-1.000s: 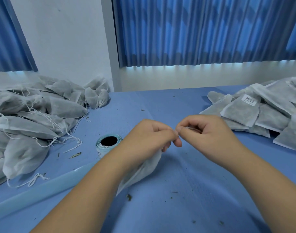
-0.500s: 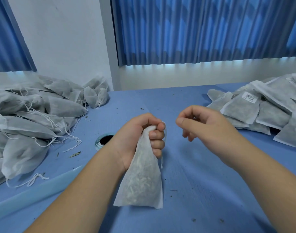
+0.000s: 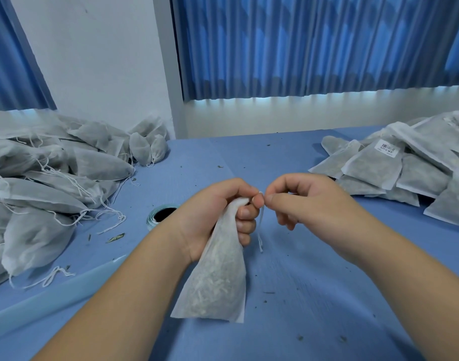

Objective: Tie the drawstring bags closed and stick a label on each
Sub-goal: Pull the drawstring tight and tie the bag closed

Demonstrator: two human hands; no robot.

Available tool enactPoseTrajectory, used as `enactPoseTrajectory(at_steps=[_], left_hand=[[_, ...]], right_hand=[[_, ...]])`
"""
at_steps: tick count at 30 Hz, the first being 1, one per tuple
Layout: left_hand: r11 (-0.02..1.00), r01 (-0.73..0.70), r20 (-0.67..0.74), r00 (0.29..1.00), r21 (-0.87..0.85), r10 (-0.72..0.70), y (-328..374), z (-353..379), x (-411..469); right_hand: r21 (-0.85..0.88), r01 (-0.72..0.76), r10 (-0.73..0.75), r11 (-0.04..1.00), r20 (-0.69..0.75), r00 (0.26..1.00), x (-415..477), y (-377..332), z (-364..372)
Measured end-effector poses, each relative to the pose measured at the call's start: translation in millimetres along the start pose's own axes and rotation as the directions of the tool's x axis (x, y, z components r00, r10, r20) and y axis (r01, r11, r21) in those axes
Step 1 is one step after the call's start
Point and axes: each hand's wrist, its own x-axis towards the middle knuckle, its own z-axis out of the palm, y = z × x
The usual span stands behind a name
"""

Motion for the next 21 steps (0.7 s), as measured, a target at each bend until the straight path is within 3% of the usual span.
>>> enactPoseTrajectory(at_steps=[12, 21], left_hand=[[0.995, 0.022, 0.053, 0.998, 0.098, -0.027, 0.5, 1.8, -1.5], [0.979, 0.022, 0.043, 0.999, 0.205, -0.031, 2.7, 2.4, -6.1]], right_hand=[[-0.009, -0.011, 0.011, 1.0, 0.043, 0.999, 1.3, 2.7, -1.5], [0.092, -0.015, 0.001, 0.996, 0.149, 0.989, -0.3, 0.4, -5.2]])
